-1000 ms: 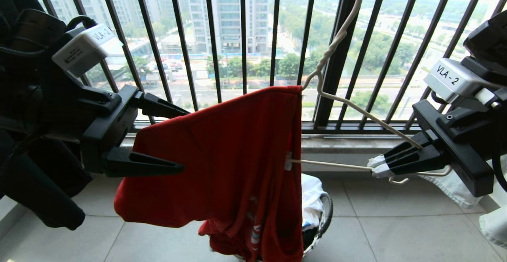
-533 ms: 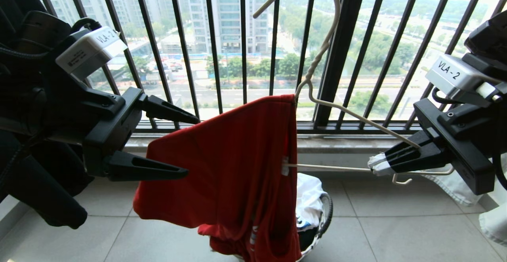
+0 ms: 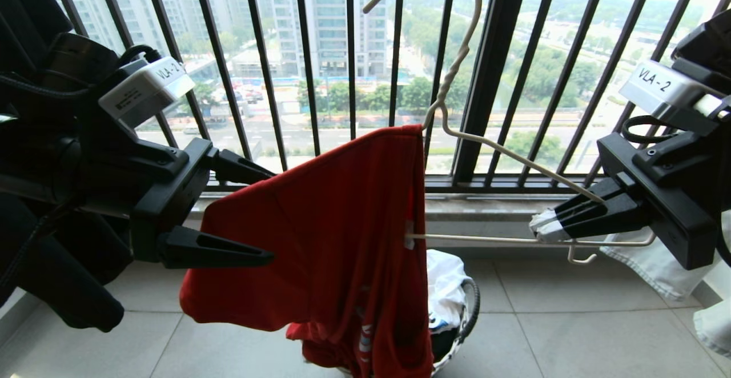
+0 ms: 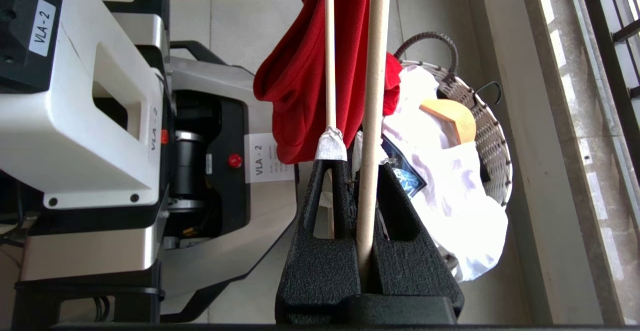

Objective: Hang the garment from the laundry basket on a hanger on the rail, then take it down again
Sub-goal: Hang the clothes on the clothes rack

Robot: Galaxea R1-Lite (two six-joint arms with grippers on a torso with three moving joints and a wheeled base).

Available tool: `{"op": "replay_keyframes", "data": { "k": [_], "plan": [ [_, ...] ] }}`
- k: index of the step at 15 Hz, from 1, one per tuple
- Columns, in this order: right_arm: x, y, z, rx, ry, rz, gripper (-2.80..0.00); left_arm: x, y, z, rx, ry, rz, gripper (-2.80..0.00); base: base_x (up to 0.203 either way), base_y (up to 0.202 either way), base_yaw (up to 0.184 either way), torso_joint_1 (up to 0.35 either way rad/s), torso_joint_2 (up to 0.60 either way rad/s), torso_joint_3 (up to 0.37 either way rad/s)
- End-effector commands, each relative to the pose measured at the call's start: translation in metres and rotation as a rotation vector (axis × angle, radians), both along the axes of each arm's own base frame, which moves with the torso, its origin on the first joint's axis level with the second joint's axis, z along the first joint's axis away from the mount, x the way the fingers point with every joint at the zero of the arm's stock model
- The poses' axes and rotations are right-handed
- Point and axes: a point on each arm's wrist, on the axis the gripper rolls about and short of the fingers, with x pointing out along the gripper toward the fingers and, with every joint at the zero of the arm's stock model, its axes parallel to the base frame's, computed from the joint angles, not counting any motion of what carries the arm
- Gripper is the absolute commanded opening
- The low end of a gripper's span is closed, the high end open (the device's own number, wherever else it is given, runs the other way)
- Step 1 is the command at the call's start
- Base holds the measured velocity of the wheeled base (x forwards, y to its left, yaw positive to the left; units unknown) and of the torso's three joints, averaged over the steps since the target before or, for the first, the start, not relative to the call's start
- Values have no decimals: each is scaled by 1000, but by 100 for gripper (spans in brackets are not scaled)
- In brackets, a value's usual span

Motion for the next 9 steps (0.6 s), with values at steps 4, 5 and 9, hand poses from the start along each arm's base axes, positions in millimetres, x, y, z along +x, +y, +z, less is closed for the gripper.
{"op": "replay_keyframes", "data": {
  "k": [4, 5, 9],
  "plan": [
    [5, -2, 1, 28, 17, 9, -280, 6, -1, -13, -1, 55, -12, 0, 0, 0, 0, 0, 0, 0],
    [4, -2, 2, 29, 20, 10, -280, 8, -1, -14, 0, 60, -12, 0, 0, 0, 0, 0, 0, 0],
    [3, -2, 6, 41, 17, 18, -280, 17, -3, -16, -10, 27, -10, 0, 0, 0, 0, 0, 0, 0]
  ]
}}
